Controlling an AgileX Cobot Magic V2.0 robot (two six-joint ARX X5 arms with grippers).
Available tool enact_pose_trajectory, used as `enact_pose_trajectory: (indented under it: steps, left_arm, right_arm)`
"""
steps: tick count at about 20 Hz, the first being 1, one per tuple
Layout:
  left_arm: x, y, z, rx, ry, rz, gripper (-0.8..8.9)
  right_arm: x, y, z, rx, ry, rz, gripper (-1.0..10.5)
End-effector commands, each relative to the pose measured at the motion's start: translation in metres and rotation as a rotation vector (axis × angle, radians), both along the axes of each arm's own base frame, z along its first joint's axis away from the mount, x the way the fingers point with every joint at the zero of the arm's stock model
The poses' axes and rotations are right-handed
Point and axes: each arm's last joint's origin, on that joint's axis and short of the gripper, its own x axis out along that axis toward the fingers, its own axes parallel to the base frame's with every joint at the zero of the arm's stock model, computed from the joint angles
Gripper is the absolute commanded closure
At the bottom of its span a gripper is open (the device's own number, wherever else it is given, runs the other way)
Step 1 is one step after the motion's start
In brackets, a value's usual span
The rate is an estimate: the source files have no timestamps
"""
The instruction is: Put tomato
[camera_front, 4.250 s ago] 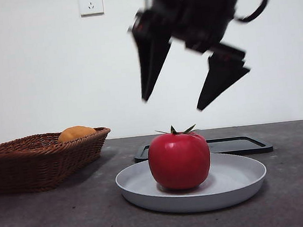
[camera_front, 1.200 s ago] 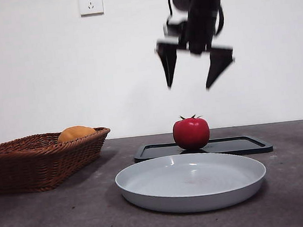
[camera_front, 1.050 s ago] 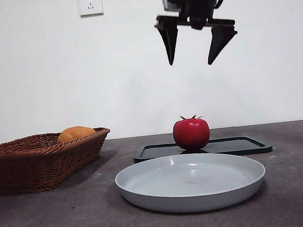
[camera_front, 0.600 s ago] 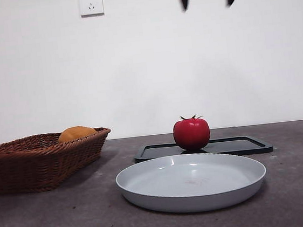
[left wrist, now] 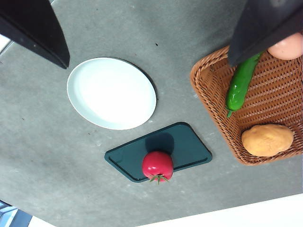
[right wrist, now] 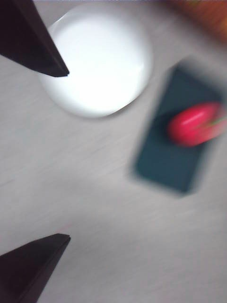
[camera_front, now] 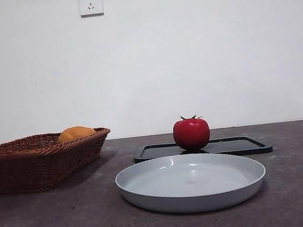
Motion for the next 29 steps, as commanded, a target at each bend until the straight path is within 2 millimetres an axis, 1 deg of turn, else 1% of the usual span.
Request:
enact_pose_trajectory:
  steps: [1,4,7,11,18,19,20,21,22,23,29]
  left_arm:
    - [0.0,0.0,0.003,-0.008,-0.015,-0.003,0.62]
    - [0.0,0.0,0.003,-0.008,-0.015,-0.003,0.62]
    - [0.0,0.0,0.003,-0.008,-0.015,-0.004,0.62]
    - [0.0,0.0,0.003,-0.008,-0.015,-0.003,0.62]
    - [0.0,0.0,0.003,-0.009,-0.015,-0.003,0.67]
    - [0.0,0.0,0.003,-0.009,-0.015,-0.003,1.26]
    - [0.0,0.0,0.003,-0.008,-0.014,-0.003,3.46]
    - [0.0,0.0,0.003,-0.007,-0.012,-0.003,6.27]
    - [0.0,0.0,0.003,-0.008,-0.013,-0.003,7.91]
    - [0.0,0.0,0.003,-0.009,-0.016,-0.003,7.71]
    - [0.0,0.0,0.003,-0.008,-0.015,-0.003,7.72]
  right_arm:
    - [-0.017,-0.007,-0.014,0.05,-0.056,0.015,2.5]
    - [-0.036,-0.017,-0.034,0.065,-0.076,0.018,2.5]
    - [-0.052,-0.025,-0.044,0.087,-0.103,0.015,2.5]
    - [-0.063,-0.031,-0.041,0.12,-0.163,0.019,2.5]
    - [-0.064,-0.029,-0.04,0.161,-0.163,0.077,2.5]
    - [-0.063,-0.029,-0.04,0.162,-0.164,0.076,2.5]
    - [-0.063,-0.029,-0.039,0.162,-0.166,0.076,3.6]
    - [-0.063,-0.029,-0.039,0.162,-0.165,0.076,5.8]
    - [-0.063,-0.029,-0.039,0.162,-0.166,0.076,8.9]
    - [-0.063,-0.029,-0.039,0.163,-0.166,0.077,9.3]
    - [-0.064,-0.029,-0.039,0.163,-0.166,0.079,9.3]
